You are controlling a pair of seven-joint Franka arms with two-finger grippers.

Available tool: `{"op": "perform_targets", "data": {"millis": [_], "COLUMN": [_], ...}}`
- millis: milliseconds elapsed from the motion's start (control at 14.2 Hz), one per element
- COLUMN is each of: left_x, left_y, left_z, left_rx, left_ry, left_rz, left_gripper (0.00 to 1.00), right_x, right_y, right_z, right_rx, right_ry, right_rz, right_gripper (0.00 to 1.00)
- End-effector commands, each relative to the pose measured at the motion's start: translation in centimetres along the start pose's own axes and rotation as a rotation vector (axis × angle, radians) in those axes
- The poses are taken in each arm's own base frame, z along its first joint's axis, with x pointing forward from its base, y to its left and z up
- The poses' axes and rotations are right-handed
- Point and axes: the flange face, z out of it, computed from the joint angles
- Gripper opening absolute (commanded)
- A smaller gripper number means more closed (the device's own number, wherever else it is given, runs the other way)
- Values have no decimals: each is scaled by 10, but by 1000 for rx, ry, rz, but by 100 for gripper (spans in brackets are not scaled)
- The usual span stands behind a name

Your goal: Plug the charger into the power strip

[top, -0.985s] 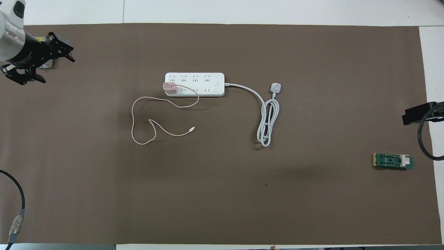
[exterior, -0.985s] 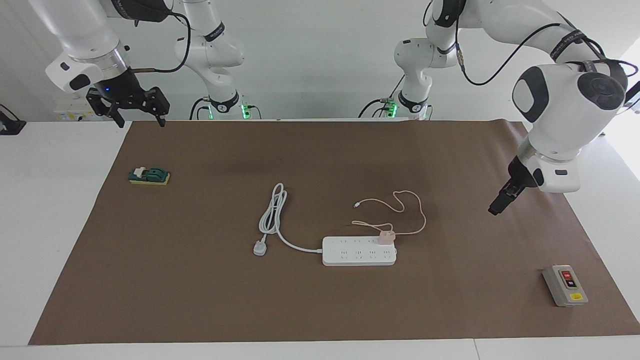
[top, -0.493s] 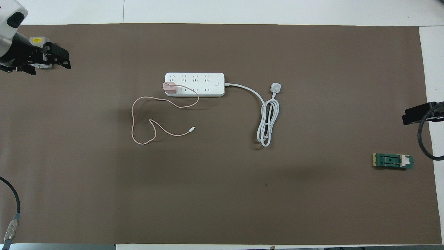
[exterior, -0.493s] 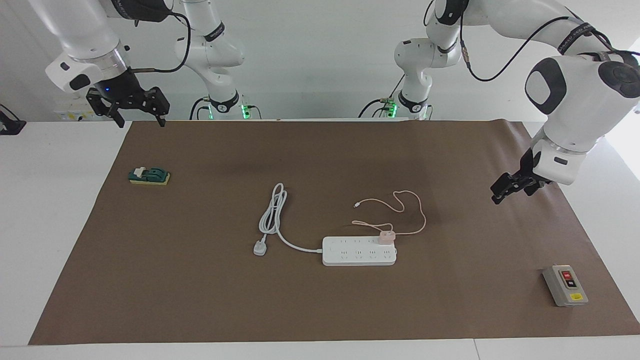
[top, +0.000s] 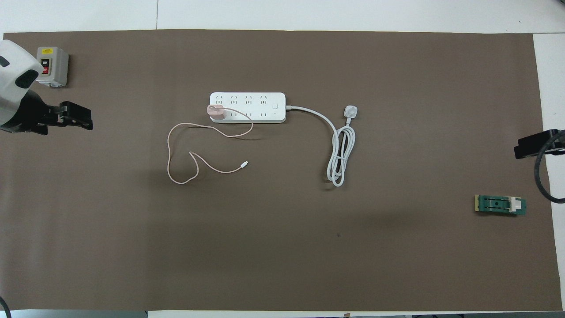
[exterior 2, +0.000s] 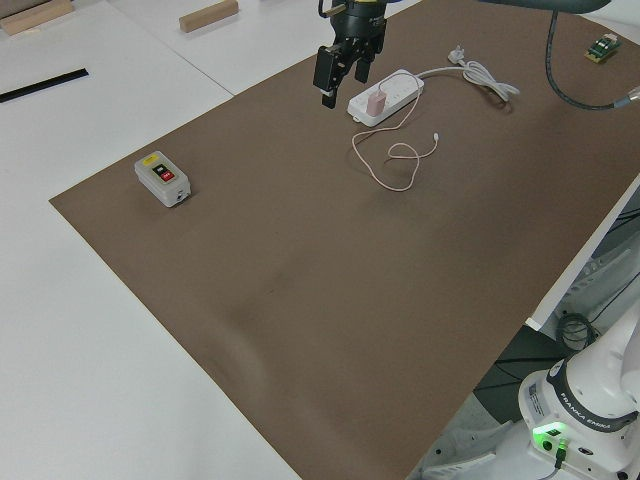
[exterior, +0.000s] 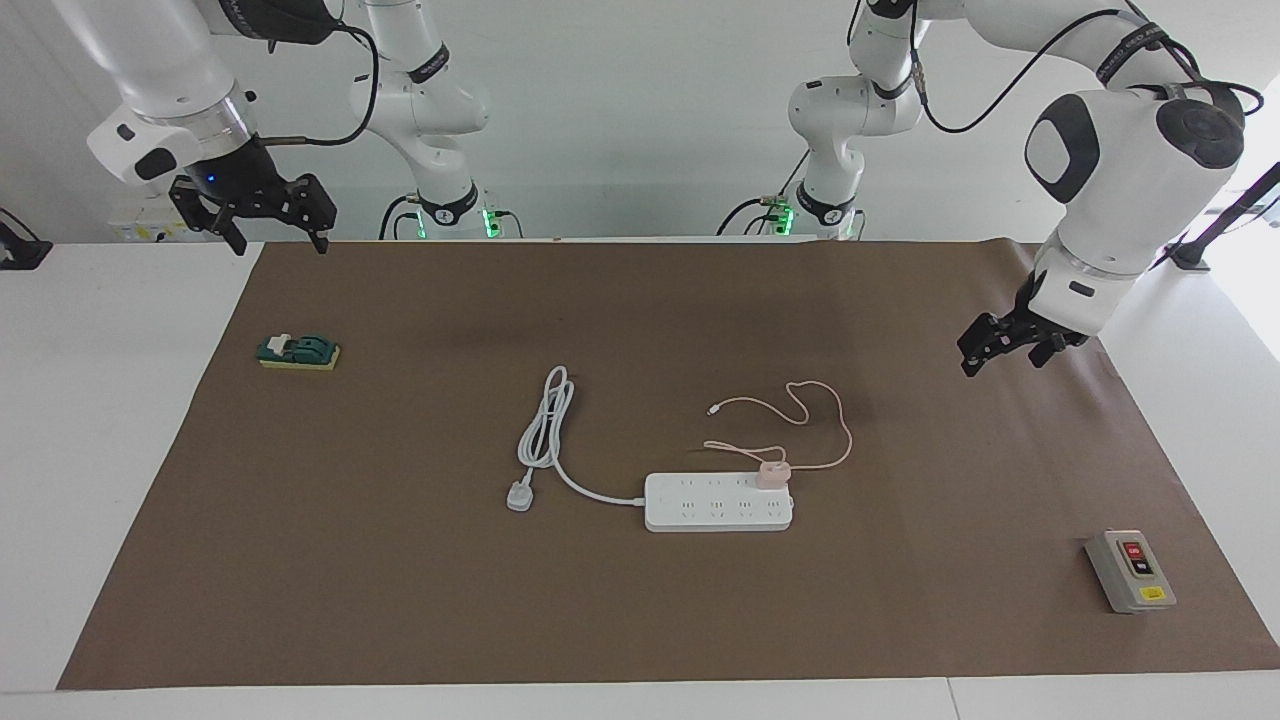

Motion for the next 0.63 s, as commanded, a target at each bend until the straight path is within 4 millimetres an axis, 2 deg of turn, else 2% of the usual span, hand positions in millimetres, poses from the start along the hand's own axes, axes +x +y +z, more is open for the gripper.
{"op": "perform_targets", "data": {"millis": [0, 141, 282, 563], "left_x": [-32, -40, -47, -43], "left_y": [-4, -6, -14, -10], "left_z": [6, 7, -5, -7], "left_rx": [-5, 5, 4, 5], "left_ry": [-28, -109, -100, -80], "left_rz": [53, 72, 56, 49], "left_gripper": [100, 100, 100, 100], "right_x": [-11, -12, -12, -11], "right_y": [0, 1, 1, 0], "right_z": [1, 3, 3, 3], "right_rx": [27, 26, 26, 28], "right_ry": [-6, -11, -11, -11], "right_rz": [-15, -15, -15, -16], "right_gripper": [100, 100, 100, 100]}}
